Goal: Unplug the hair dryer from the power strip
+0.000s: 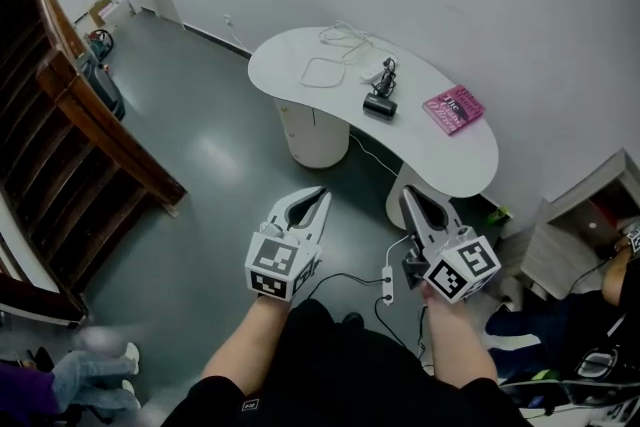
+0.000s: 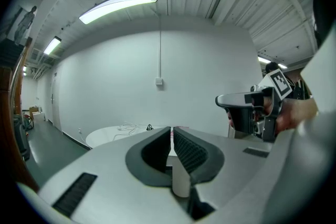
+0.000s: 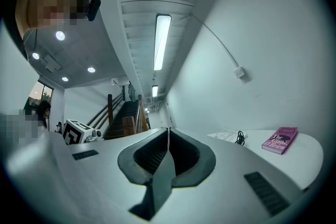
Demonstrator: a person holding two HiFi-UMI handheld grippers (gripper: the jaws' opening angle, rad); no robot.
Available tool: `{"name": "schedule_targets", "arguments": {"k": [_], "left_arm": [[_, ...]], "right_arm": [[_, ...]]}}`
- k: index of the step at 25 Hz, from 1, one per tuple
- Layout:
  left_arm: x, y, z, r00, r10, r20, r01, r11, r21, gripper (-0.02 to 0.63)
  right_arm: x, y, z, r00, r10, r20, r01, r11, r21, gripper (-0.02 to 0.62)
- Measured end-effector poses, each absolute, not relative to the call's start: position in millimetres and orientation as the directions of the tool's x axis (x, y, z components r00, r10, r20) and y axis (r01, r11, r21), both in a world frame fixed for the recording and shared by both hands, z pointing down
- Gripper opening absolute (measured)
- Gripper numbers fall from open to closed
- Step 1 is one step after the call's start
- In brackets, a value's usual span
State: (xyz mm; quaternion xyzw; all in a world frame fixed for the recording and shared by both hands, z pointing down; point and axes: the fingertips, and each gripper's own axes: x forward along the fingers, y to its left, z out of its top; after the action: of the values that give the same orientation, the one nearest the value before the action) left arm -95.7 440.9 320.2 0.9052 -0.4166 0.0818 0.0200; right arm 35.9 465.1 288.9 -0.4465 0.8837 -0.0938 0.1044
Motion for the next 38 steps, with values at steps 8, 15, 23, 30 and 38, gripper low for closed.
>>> {"name": "schedule_targets", "arguments": {"k": [8,15,23,30,38], "left_arm": [[-125.7,422.8,330.4,0.588,-0.792,0.164,-0.801,-0.598,-0.012,0.026],[-160.6,363.7,342.8,0.597,-0.785,0.169,-0.797,-0.603,0.015,0.026],[-205.6,278.1,347.4,0.647,-0.741,0.177,-0.756,-0.654,0.028,0.026],[-240.5,232.4,349.5,0.668,-0.725,0.165,-0.741,-0.668,0.062,0.026],[-248.7,201.3,360.7,0.668,-0.727,0.16,-0.744,-0.662,0.097,0.026]], "right_arm": [[25.9,450.4,310.4,-0.603,-0.796,-0.045,-0.757,0.589,-0.283,0.035],[-5.9,386.9,324.0,-0.604,-0.797,0.011,-0.763,0.574,-0.299,0.035],[-89.7,296.1,321.3,-0.635,-0.773,0.022,-0.741,0.6,-0.303,0.035],[-121.2,259.9,331.3,-0.617,-0.782,0.086,-0.763,0.569,-0.307,0.035],[-119.6,225.6,338.4,-0.6,-0.792,0.116,-0.781,0.548,-0.297,0.035]]}}
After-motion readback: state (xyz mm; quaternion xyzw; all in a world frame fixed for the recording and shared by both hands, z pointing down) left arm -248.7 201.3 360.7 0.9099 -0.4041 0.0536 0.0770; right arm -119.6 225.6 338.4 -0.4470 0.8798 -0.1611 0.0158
